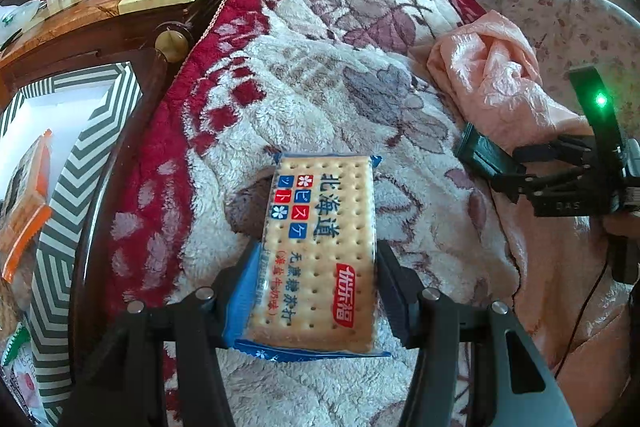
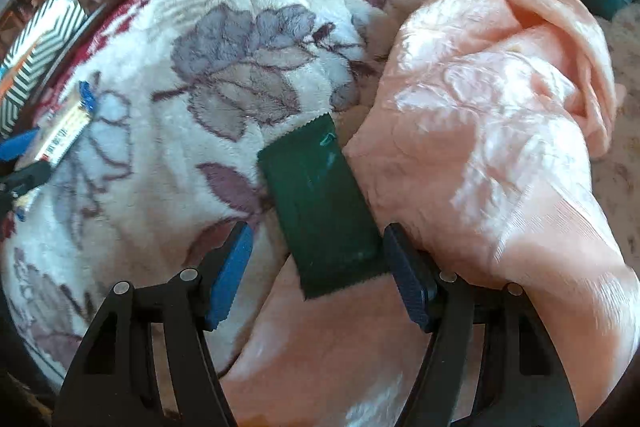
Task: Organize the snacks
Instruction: 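Grasp the dark green packet with the right gripper while the left holds the cracker pack, then carry the cracker pack and dark green packet in both grippers over the white box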
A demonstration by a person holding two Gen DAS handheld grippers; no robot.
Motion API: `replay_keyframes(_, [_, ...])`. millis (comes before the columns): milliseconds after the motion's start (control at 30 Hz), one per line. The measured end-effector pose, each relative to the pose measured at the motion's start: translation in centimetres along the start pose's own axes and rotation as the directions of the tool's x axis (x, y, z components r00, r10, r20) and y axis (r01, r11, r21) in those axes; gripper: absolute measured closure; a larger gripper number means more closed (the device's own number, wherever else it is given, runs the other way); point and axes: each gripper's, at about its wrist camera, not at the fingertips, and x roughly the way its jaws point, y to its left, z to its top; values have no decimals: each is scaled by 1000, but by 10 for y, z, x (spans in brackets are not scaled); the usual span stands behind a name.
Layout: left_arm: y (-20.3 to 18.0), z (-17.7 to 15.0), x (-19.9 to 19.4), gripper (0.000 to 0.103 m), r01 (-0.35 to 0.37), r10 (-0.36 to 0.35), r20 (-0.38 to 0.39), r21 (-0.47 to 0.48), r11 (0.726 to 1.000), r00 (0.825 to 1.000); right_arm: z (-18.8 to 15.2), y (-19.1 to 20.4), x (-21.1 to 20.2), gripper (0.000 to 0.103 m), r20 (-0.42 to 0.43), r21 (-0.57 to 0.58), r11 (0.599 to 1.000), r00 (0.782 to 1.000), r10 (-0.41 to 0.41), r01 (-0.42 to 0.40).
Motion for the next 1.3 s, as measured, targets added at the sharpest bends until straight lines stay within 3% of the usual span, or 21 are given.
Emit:
replay_keyframes(167, [-6, 6, 11, 44, -14, 14, -26, 1, 1000, 1000, 10, 9, 16, 36, 19, -75, 997, 1000, -20, 22])
replay_keyframes(200, [-8, 7, 13, 44, -21, 21, -28, 6, 1000, 999, 15, 13, 23, 48, 15, -82, 996, 999, -30, 31])
replay_keyframes(267, [-10, 7, 17, 44, -36, 37, -26, 14, 999, 999, 14, 10, 22, 55, 24, -59, 997, 999, -39, 40])
replay_keyframes(333, [-10, 6, 22, 44, -44, 44, -29, 18, 999, 999, 9, 2, 19, 59, 28, -2, 1000, 1000, 15, -15])
replay_keyframes(500, [-12, 0, 15, 46, -53, 54, -15, 41, 998, 998, -9, 4, 9, 61, 46, 39, 998, 998, 44, -46])
replay_keyframes(600, [-8, -4, 3, 46, -43, 43, -2, 30, 999, 999, -22, 13, -10, 61, 107, 76, 993, 991, 79, -88])
replay_keyframes(1033, [19, -37, -61, 46, -116, 117, 83, -16, 993, 990, -46, 99, -31, 61, 225, 131, 949, 941, 253, -286])
replay_keyframes(1300, [37, -48, -96, 46, -168, 173, 143, -49, 985, 974, -45, 149, -45, 61, 231, 78, 944, 927, 294, -319])
